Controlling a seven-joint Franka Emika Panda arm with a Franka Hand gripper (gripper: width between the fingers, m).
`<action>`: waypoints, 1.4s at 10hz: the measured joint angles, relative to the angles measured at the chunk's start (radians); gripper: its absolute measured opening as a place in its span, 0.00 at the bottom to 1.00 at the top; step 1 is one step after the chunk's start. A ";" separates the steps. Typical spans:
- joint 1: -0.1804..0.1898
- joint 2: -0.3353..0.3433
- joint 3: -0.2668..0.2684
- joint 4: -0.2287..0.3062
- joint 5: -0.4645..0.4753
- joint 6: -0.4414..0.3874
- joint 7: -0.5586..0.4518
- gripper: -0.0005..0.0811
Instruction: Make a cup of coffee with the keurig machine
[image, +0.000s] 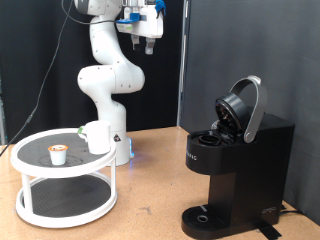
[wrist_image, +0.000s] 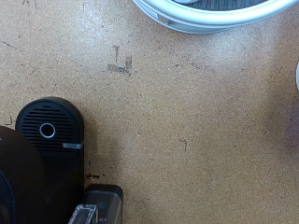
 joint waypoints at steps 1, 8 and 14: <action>-0.003 0.000 -0.005 0.000 0.000 0.006 -0.005 0.91; -0.060 -0.017 -0.142 -0.001 -0.095 -0.010 -0.158 0.91; -0.108 -0.005 -0.254 -0.003 -0.203 -0.005 -0.265 0.91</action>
